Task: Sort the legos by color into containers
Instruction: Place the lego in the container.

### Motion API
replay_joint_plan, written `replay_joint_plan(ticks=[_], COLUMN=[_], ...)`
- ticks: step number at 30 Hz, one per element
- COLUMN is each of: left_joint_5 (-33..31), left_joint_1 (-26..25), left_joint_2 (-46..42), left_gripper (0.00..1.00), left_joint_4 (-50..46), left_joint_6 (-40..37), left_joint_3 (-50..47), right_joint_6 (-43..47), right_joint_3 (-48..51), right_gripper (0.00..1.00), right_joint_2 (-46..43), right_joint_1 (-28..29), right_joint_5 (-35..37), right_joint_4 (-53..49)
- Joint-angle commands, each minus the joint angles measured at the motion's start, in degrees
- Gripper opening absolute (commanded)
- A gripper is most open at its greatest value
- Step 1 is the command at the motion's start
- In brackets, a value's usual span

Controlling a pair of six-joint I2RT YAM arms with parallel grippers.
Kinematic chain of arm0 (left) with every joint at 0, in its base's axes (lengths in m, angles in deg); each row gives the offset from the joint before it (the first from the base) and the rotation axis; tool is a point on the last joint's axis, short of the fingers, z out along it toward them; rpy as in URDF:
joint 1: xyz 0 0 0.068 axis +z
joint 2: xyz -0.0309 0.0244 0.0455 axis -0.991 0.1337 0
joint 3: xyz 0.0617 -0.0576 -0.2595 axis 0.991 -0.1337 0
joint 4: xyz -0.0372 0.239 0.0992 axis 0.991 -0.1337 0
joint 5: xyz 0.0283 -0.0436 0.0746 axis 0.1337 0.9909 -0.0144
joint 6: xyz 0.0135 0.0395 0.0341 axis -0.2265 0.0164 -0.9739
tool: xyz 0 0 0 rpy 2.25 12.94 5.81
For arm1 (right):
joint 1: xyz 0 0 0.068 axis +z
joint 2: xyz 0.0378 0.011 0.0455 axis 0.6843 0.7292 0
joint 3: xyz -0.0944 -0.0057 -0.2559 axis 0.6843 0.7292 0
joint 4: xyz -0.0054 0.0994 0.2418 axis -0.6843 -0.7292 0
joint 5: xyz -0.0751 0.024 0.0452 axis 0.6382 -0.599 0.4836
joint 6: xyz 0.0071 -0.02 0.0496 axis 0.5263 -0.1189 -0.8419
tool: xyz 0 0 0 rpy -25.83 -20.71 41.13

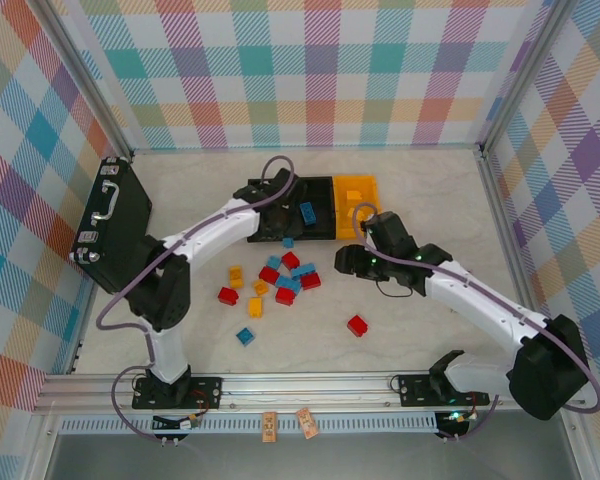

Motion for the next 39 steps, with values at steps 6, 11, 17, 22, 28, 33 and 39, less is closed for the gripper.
replay_joint_plan(ticks=[6,11,17,22,28,33,39], left_joint_5=[0.0,-0.2,-0.6,-0.4,-0.6,-0.1,0.1], left_joint_1=[-0.3,-0.3,-0.3,-0.3,-0.3,-0.2,-0.6], left_joint_2=[11.2,18.2,24.9,27.2,28.5,28.0,24.8], left_gripper=[0.15,0.15,0.16,0.18,0.29,0.42,0.43], left_joint_4=[-3.4,-5.2,-7.2,-6.2,-6.0,-5.7,-5.9], left_joint_6=[1.1,1.4,2.2,3.1,3.4,3.7,3.3], left_joint_3=[14.8,23.8,32.3,34.2,35.4,35.9,35.4], right_joint_6=[-0.1,0.1,0.2,0.6,0.6,0.5,0.4], right_joint_3=[1.8,2.3,2.8,3.0,3.2,3.6,3.9], right_gripper=[0.56,0.56,0.56,0.56,0.56,0.56,0.56], right_joint_2=[-2.7,-3.2,-3.6,-3.9,-3.8,-3.8,-4.3], right_joint_1=[-3.3,-4.3,-4.9,-5.6,-6.0,-6.0,-6.0], right_joint_5=[1.2,0.7,0.4,0.4,0.0,-0.4,-0.6], right_joint_4=[-1.6,-1.8,-1.9,-2.4,-2.2,-1.8,-1.8])
